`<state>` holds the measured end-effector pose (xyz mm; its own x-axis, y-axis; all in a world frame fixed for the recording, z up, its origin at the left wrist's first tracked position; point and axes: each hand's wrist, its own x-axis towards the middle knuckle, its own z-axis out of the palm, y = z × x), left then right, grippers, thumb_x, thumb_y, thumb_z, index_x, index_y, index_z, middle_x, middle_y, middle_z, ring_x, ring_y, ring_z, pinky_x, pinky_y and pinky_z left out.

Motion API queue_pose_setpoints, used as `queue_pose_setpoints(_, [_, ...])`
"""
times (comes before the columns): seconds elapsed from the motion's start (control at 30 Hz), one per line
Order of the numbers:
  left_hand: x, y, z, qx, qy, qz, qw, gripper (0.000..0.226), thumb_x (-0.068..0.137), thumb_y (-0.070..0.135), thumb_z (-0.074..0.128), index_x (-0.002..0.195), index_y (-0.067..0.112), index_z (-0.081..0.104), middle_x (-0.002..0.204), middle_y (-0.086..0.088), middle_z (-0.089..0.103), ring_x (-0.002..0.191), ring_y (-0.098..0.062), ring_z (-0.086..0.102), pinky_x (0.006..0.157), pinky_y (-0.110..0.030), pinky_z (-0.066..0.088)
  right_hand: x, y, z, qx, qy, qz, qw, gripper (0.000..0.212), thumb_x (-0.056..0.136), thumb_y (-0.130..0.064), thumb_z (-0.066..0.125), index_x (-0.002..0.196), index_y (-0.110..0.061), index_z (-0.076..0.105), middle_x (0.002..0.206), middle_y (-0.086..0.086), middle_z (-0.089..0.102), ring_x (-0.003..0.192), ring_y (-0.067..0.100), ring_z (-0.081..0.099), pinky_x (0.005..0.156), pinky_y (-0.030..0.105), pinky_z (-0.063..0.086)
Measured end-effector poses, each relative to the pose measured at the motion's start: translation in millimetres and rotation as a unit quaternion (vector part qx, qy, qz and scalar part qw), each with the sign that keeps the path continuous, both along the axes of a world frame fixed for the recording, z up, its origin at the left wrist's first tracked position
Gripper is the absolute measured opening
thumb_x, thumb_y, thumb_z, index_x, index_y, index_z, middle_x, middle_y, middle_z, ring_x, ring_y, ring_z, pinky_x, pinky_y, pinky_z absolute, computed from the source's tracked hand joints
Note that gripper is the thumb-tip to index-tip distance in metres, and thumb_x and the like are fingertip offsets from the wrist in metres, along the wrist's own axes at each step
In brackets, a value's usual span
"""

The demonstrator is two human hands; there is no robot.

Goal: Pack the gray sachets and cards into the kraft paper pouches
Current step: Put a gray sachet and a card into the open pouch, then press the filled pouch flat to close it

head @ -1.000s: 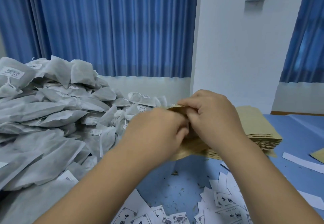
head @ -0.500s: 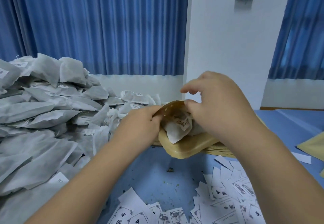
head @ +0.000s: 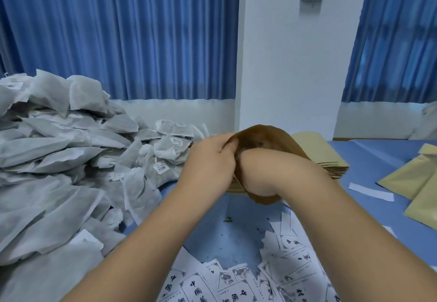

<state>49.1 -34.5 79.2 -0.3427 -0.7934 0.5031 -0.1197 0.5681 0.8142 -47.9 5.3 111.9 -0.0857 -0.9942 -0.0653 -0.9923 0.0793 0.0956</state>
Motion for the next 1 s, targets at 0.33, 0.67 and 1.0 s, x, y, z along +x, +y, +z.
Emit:
queue_pose_setpoints(0.33, [-1,4,5,0.022,0.006,0.010,1.000,0.040,0.097,0.016,0.044,0.070,0.033,0.067,0.062,0.004,0.064,0.078,-0.030,0.067,0.077,-0.051,0.057,-25,27,-13,-0.168,-0.074,0.121,0.976,0.032,0.088,-0.006,0.046,0.103,-0.021,0.071,0.096,-0.001,0.065,0.091,0.022,0.058,0.079,0.039,0.050])
queue_pose_setpoints(0.67, [6,12,8,0.063,-0.070,-0.037,0.995,0.033,0.095,0.020,0.045,0.094,0.040,0.071,0.084,-0.005,0.072,0.076,-0.024,0.071,0.068,-0.042,0.062,-46,108,-99,-0.218,-0.138,0.135,0.957,0.040,0.088,-0.003,0.044,0.114,-0.023,0.068,0.100,-0.010,0.056,0.099,0.010,0.051,0.082,0.032,0.046])
queue_pose_setpoints(1.0, [6,11,9,0.072,-0.131,-0.060,0.987,0.028,0.093,0.024,0.049,0.104,0.040,0.068,0.085,0.009,0.073,0.077,-0.021,0.072,0.070,-0.036,0.061,-61,102,-137,-0.184,-0.204,0.100,0.956,0.031,0.090,-0.013,0.048,0.110,-0.028,0.067,0.123,-0.021,0.049,0.101,-0.013,0.044,0.088,0.013,0.036])
